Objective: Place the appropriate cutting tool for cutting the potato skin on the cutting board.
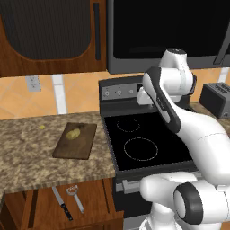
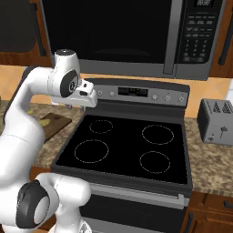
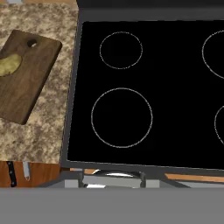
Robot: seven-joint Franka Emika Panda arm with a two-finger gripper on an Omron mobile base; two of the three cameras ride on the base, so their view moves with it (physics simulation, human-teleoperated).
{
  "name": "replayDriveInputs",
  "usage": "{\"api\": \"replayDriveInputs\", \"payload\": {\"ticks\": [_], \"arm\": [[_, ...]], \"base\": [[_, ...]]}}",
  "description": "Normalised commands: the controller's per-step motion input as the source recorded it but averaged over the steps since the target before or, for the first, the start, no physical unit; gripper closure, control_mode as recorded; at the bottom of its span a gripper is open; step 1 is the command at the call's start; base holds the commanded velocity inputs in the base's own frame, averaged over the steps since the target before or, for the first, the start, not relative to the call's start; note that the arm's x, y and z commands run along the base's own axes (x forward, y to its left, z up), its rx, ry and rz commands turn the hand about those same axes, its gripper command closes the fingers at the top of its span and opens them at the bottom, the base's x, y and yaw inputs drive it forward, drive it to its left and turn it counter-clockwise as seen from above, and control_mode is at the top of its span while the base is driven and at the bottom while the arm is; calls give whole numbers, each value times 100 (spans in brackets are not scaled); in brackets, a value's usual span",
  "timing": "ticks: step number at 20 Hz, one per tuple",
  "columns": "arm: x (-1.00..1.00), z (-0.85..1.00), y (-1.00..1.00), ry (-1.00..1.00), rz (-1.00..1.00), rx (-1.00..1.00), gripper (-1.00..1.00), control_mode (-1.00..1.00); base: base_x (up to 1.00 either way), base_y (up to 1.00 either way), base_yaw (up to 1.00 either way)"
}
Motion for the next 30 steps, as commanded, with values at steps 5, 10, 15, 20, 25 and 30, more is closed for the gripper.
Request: {"api": "replayDriveInputs", "payload": {"ticks": [5,10,15,20,25,30], "arm": [[-51,-10,16,0,10,-6,-100,-100],[-83,-31,75,0,10,0,-100,-100],[-46,-48,99,4,0,4,-100,-100],[-17,-50,100,5,-2,3,-100,-100],[0,-50,100,16,0,0,-100,-100],[0,-43,81,10,0,1,-100,-100]], "base": [[0,0,0],[0,0,0],[0,0,0],[0,0,0],[0,0,0],[0,0,0]]}}
